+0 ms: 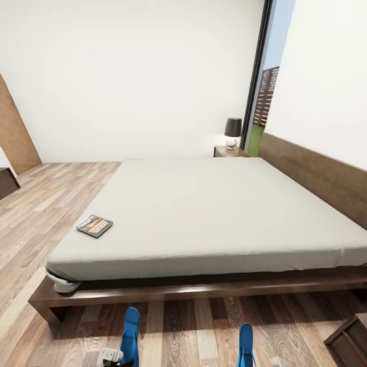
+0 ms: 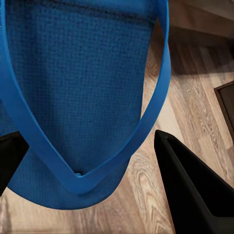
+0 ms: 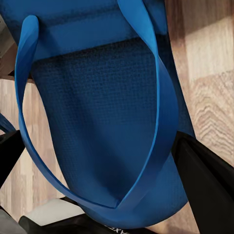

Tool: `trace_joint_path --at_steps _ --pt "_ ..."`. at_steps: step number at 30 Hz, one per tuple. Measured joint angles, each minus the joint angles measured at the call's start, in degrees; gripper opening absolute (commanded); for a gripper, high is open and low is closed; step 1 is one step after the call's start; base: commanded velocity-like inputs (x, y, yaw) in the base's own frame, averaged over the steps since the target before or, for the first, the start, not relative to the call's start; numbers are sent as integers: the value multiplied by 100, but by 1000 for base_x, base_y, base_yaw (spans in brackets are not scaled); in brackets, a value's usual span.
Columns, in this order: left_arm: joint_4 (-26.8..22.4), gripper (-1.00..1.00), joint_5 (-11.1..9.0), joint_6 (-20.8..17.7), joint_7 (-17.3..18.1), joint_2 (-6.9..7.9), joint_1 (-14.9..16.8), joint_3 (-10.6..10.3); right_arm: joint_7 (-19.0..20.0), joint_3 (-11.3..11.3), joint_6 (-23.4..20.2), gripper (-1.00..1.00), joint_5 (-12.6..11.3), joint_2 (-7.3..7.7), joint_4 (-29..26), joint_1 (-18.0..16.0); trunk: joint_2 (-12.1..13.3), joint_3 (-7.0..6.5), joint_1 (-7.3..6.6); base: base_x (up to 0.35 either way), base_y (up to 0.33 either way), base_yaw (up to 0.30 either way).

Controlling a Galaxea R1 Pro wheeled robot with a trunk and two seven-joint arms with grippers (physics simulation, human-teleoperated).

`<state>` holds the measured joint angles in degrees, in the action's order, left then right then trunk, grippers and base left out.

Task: In the bedroom, move the book from the bed onto either nightstand, and place the two sandals side by side next to the bed.

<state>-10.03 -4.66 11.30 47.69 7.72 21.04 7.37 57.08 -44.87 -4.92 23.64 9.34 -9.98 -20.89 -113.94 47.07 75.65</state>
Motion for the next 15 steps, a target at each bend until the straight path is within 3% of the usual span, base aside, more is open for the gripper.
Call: trace_joint_path --at_steps 15 --pt "1 -100 1 0 0 7 1 2 9 -9 1 -100 -8 8 3 1 0 0 0 0 0 7"
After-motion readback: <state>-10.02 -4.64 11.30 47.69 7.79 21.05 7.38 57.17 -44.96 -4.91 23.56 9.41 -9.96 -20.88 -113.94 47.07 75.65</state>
